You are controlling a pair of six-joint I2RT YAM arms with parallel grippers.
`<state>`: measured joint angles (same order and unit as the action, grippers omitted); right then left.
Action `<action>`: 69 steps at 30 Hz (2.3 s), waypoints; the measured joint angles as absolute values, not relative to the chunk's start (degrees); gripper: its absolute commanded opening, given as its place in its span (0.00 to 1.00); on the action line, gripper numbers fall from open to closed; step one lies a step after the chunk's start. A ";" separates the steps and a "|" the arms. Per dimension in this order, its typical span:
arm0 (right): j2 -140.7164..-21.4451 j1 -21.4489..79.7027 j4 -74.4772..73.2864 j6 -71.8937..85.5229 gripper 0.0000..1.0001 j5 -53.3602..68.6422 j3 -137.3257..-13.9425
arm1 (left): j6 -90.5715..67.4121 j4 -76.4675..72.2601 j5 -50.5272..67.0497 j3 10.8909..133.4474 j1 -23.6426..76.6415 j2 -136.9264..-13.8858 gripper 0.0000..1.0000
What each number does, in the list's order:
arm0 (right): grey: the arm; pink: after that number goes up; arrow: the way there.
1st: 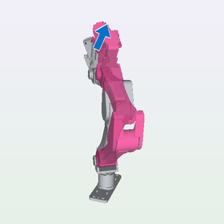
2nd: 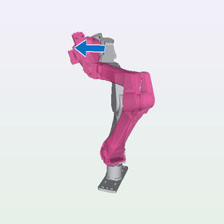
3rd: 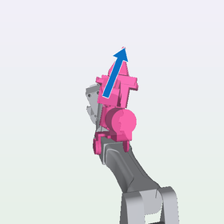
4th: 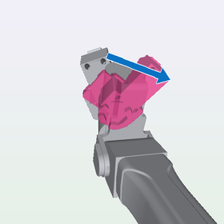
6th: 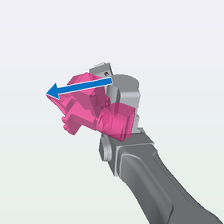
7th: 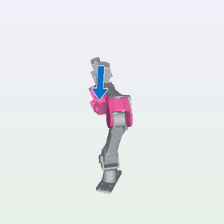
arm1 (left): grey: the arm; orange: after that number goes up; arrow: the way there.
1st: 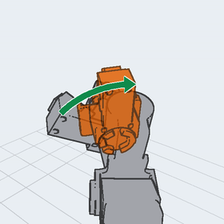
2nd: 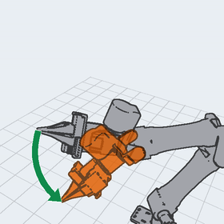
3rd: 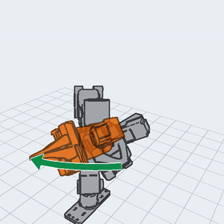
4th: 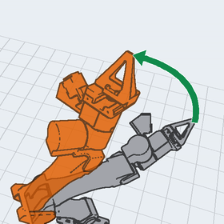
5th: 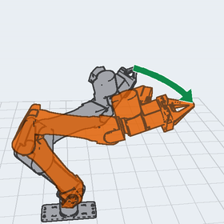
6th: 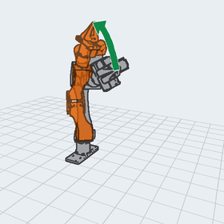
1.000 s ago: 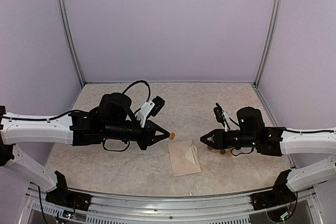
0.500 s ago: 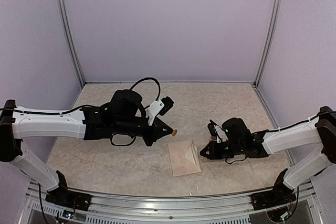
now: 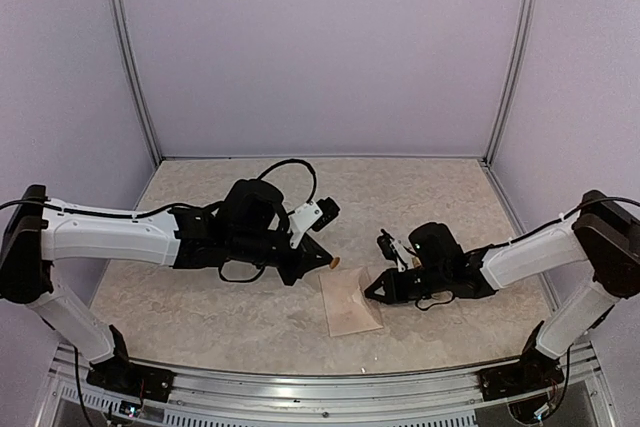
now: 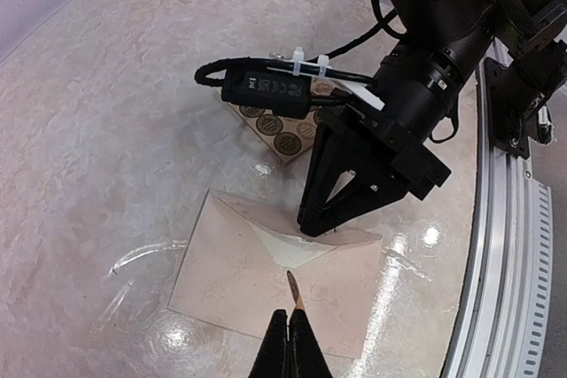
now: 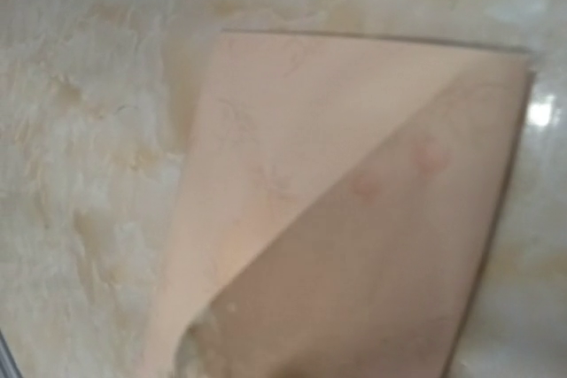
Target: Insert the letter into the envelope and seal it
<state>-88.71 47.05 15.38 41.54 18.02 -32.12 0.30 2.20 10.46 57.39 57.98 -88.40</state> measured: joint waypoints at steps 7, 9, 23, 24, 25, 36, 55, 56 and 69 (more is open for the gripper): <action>-92.92 47.46 17.41 41.65 0.07 19.57 -32.36 | 0.56 1.85 10.17 57.63 57.95 -90.45 0.00; -93.69 47.59 17.63 41.65 0.07 19.99 -32.36 | 0.97 1.78 9.61 57.93 58.02 -91.61 0.00; -95.50 47.62 19.14 42.04 0.07 20.73 -32.64 | 4.71 2.20 2.70 63.33 61.56 -103.77 0.00; -95.50 47.62 19.16 42.06 0.07 20.73 -32.64 | 4.82 2.17 2.50 63.59 61.65 -104.42 0.00; -95.53 47.62 19.16 42.09 0.08 20.73 -32.64 | 4.99 2.22 2.33 63.83 61.84 -105.08 0.00; -95.61 47.62 19.22 42.09 0.07 20.78 -32.64 | 6.55 2.66 -0.23 63.96 62.85 -108.31 0.00; -95.90 47.62 19.73 42.06 0.08 20.93 -32.64 | 6.98 3.31 -2.17 64.82 63.53 -111.42 0.00; -95.90 47.62 19.75 42.06 0.08 20.93 -32.64 | 6.98 3.36 -2.13 64.93 63.59 -111.55 0.00; -96.23 47.62 20.12 42.09 0.09 21.23 -32.75 | 6.92 4.47 -1.72 66.94 63.79 -114.48 0.00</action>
<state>-96.23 47.62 20.12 42.09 21.23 -32.75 6.92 4.47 -1.72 66.94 63.79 -114.48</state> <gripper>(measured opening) 0.076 0.003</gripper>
